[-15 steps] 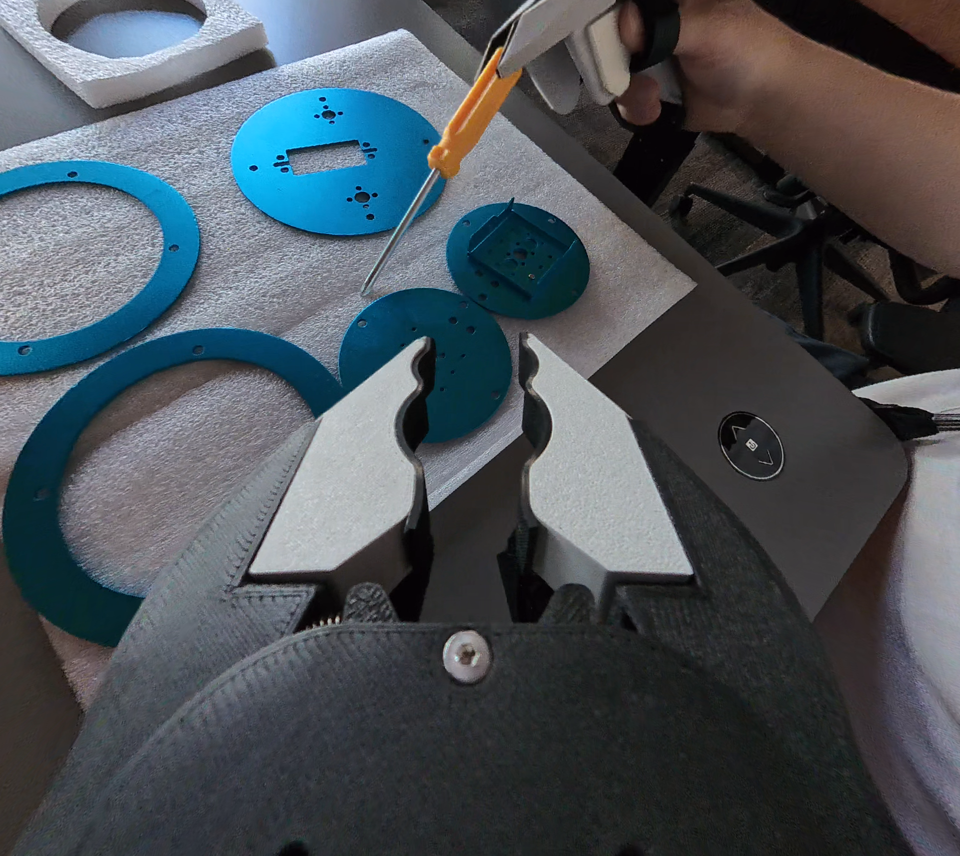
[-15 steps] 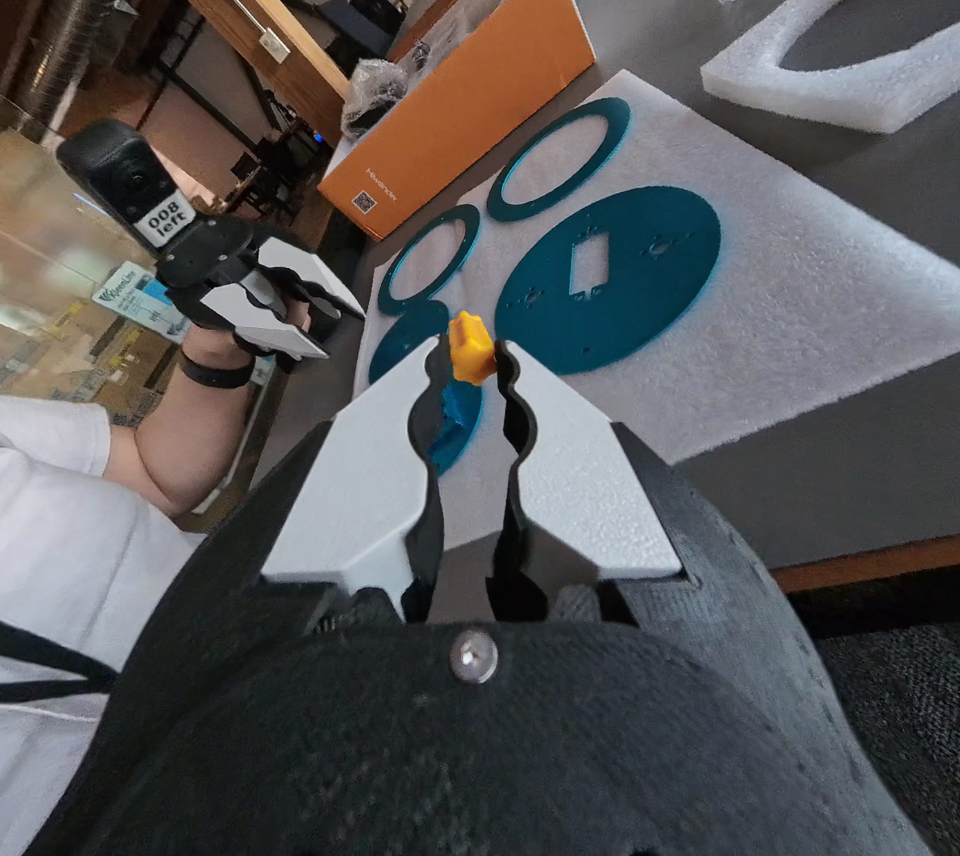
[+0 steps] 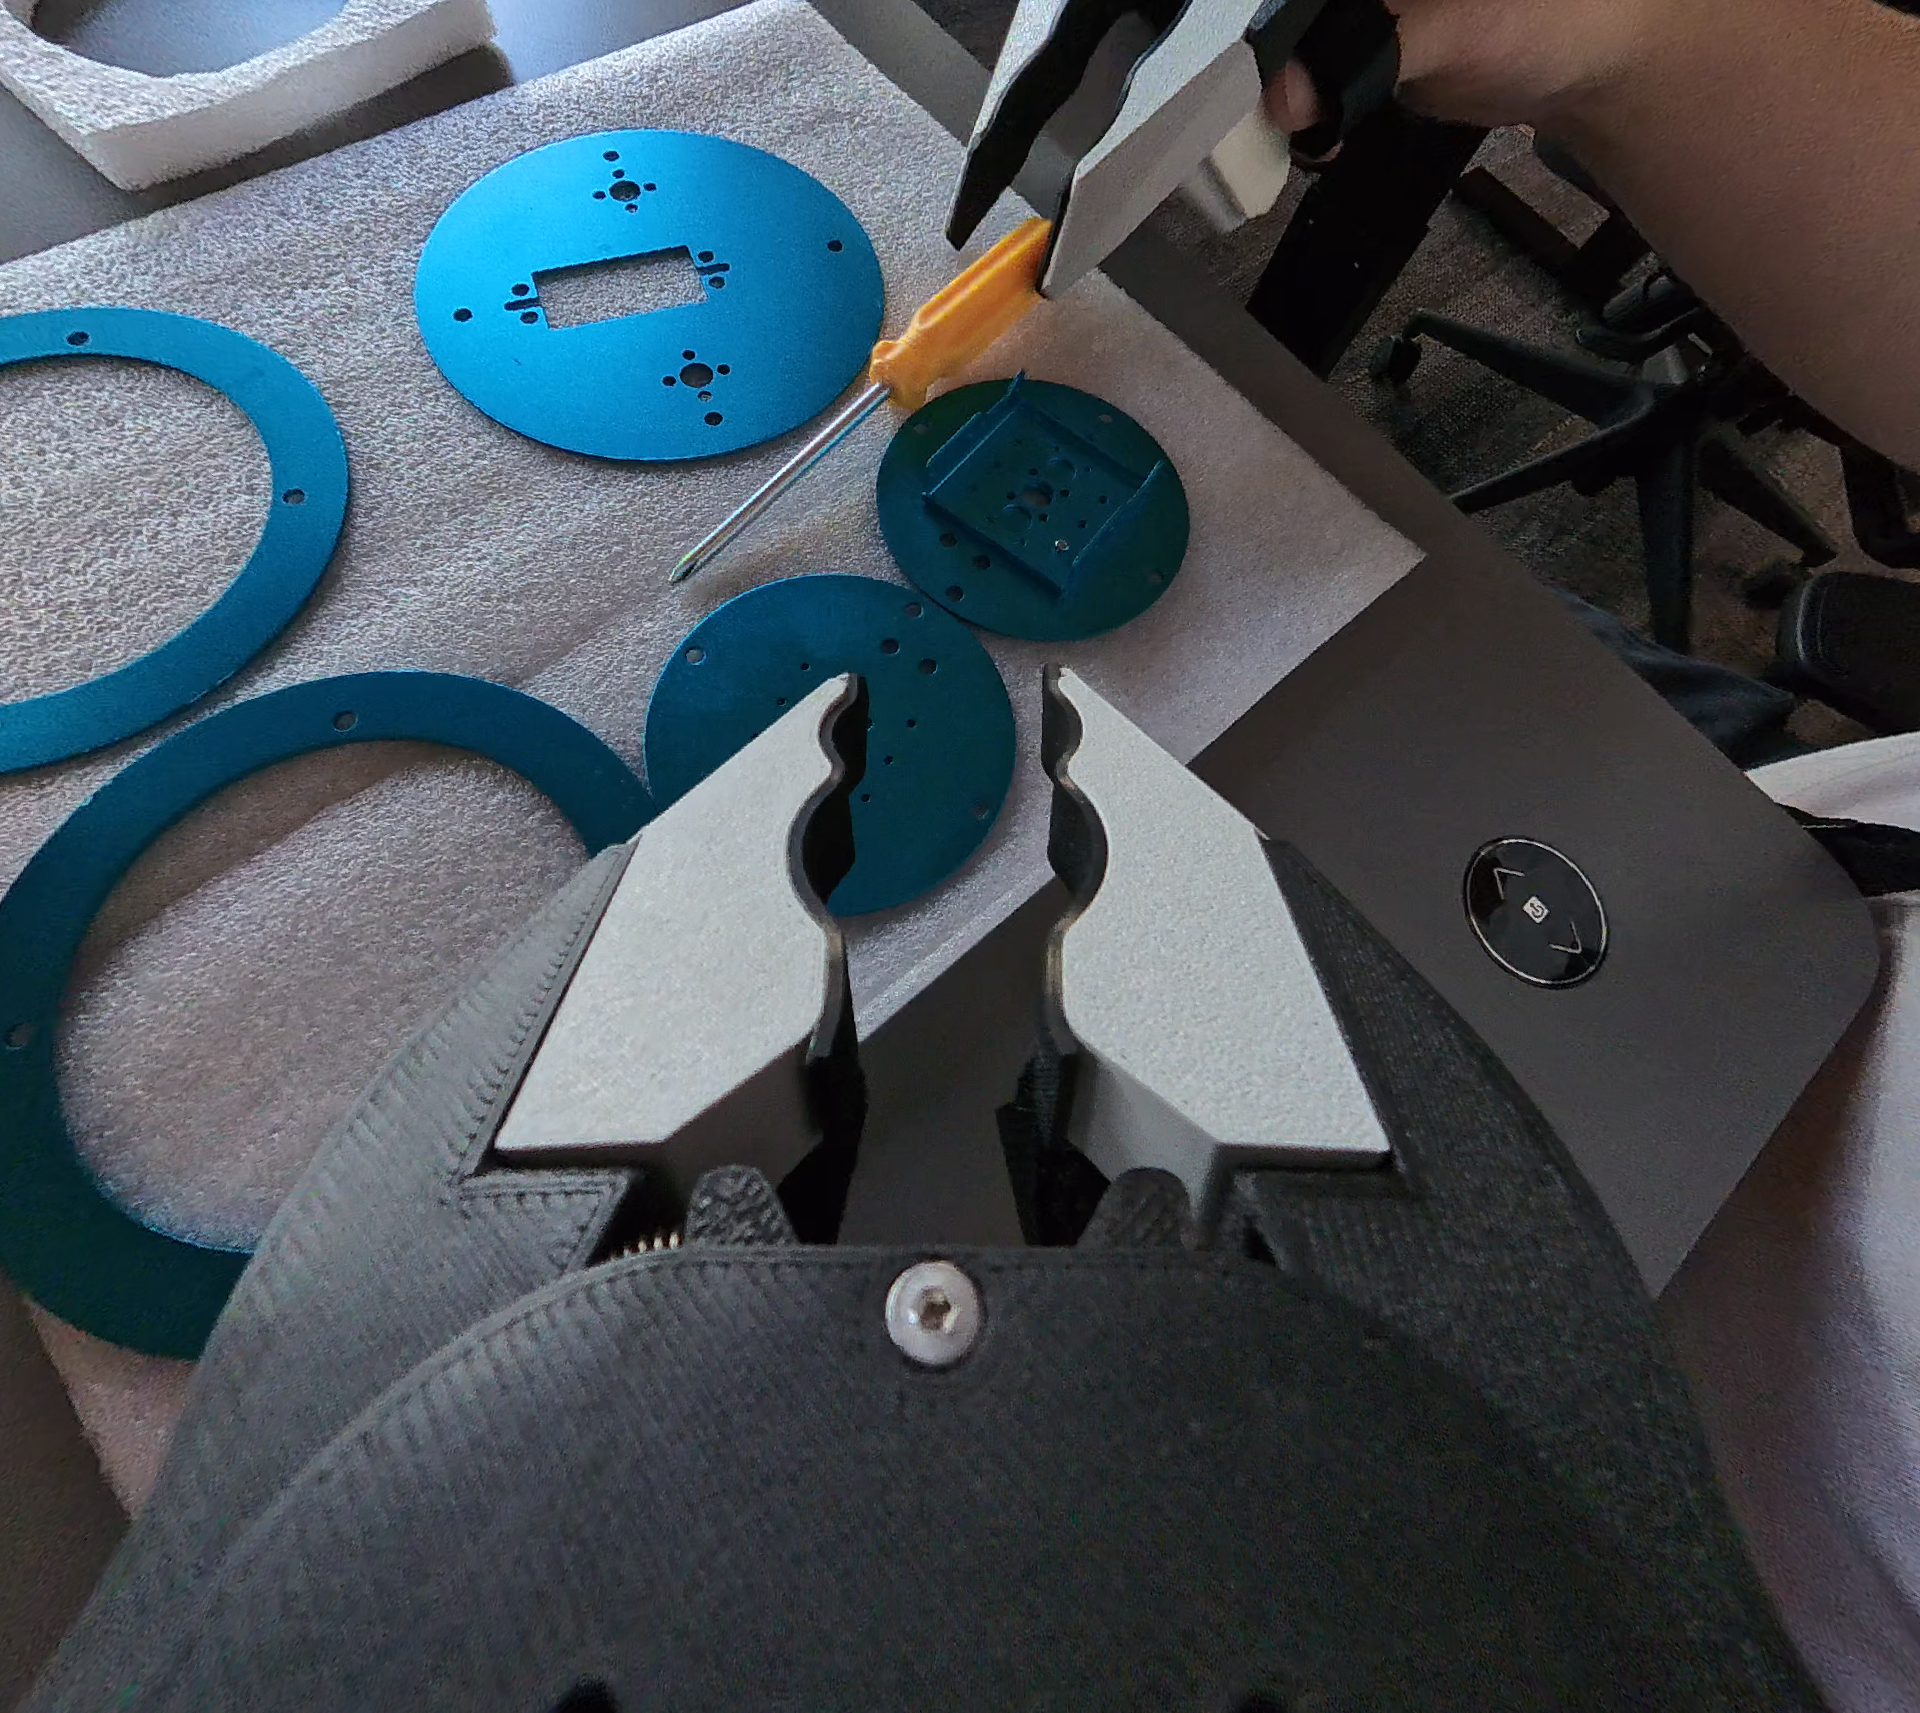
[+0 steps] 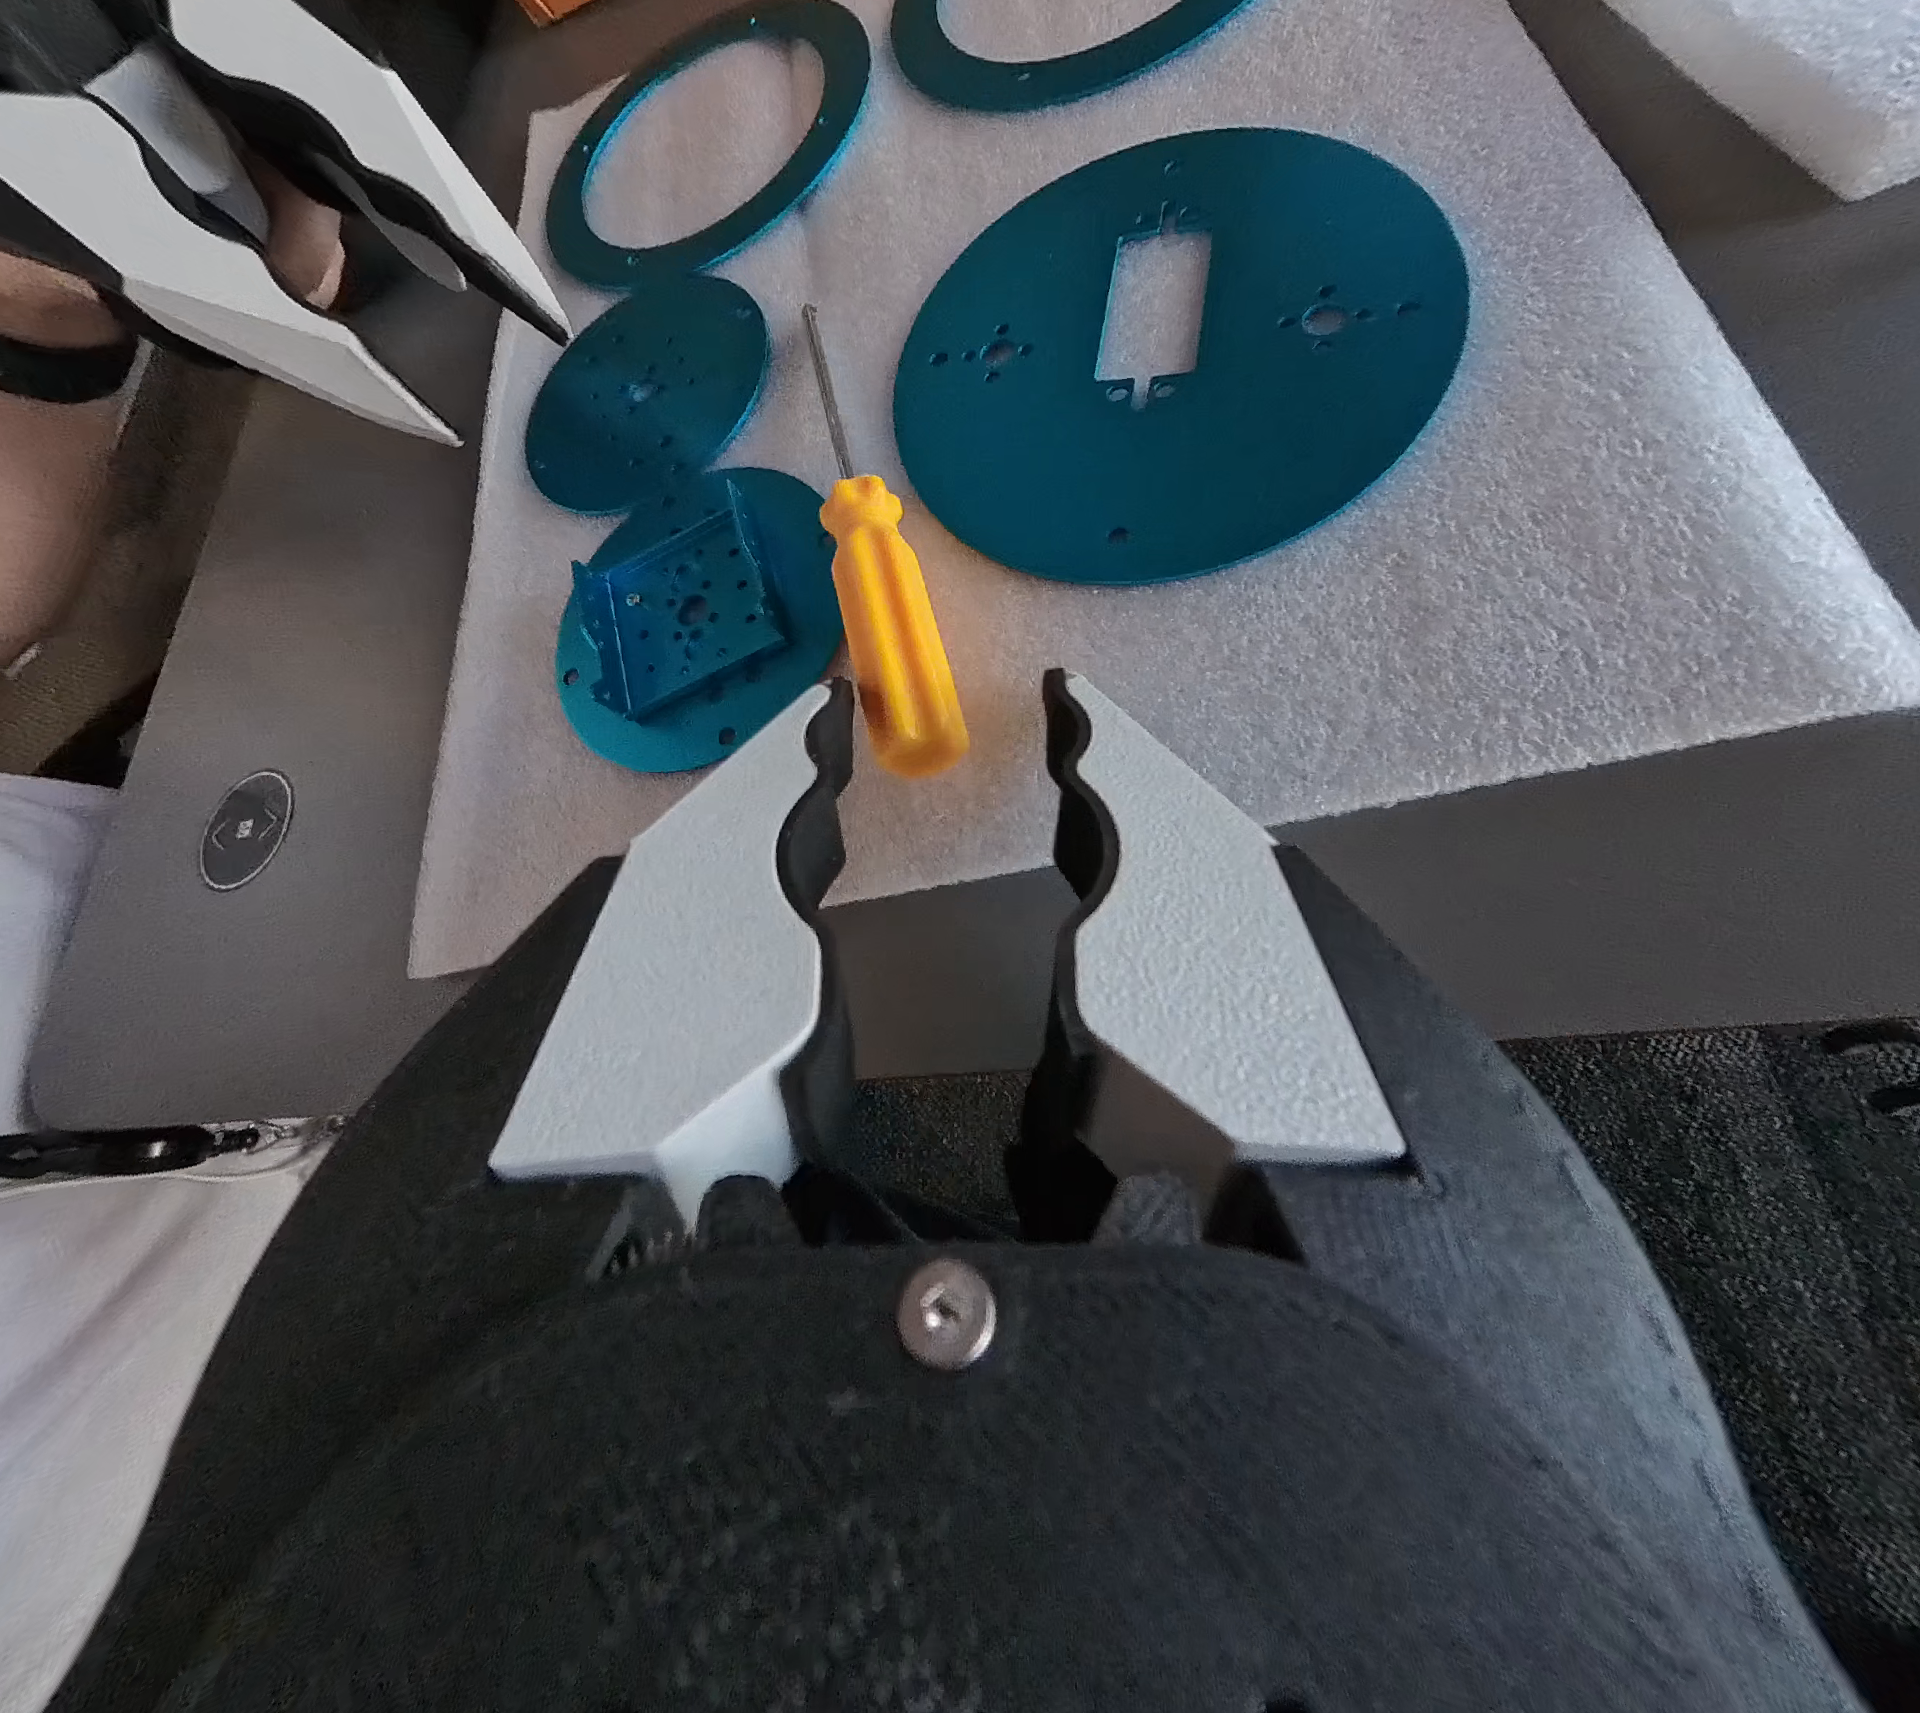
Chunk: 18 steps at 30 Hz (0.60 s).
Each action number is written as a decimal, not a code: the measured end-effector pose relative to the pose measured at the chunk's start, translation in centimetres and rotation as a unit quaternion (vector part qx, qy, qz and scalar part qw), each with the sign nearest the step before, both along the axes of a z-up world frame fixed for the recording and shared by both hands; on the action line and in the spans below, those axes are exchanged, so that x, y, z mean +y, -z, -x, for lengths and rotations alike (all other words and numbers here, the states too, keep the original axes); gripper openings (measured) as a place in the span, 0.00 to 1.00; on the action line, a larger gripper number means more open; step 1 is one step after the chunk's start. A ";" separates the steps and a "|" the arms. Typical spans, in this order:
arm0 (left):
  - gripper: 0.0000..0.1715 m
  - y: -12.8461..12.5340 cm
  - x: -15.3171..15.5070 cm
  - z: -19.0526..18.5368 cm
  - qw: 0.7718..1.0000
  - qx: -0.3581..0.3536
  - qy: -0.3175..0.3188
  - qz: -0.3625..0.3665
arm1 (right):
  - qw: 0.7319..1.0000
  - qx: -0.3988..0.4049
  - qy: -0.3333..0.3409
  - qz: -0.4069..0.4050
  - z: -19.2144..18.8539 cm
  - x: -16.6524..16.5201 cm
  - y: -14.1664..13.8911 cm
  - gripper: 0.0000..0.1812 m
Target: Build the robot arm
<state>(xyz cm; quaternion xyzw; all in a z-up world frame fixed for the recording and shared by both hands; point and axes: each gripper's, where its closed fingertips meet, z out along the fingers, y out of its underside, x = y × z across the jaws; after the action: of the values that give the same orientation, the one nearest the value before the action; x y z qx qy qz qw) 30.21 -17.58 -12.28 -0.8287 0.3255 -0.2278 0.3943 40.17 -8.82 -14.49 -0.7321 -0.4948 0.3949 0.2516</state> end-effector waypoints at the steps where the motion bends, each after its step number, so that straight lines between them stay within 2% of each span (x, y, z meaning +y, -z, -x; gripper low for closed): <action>1: 0.19 0.0 -0.1 0.0 1.000 0.000 -0.001 0.000 | 1.000 0.001 -0.006 -0.001 0.1 -0.1 -0.1 0.21; 3: 0.20 0.1 -0.2 0.0 1.000 0.000 -0.002 0.002 | 1.000 0.019 -0.010 -0.005 0.1 -0.3 -0.9 0.25; 6: 0.21 0.3 -0.6 -0.3 1.000 0.001 0.007 0.003 | 0.996 0.073 -0.013 -0.045 0.1 -1.0 -3.5 0.30; 9: 0.25 0.5 -0.6 -0.9 0.999 0.011 0.032 -0.012 | 0.988 0.097 -0.052 -0.110 0.3 -4.3 -5.1 0.33; 13: 0.31 0.6 0.2 -1.8 0.996 0.026 0.078 -0.025 | 0.990 0.052 -0.075 -0.106 1.3 -7.2 -2.7 0.44; 18: 0.39 1.6 1.0 -3.7 0.987 0.062 0.149 -0.006 | 0.992 -0.013 -0.055 -0.113 1.9 -6.4 -0.1 0.46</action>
<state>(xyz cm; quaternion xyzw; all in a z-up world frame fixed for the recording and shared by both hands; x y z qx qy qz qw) 33.87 -16.54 -13.89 -0.7807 0.4708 -0.2305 0.3403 38.25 -15.25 -14.34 -0.6760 -0.5788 0.3401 0.3040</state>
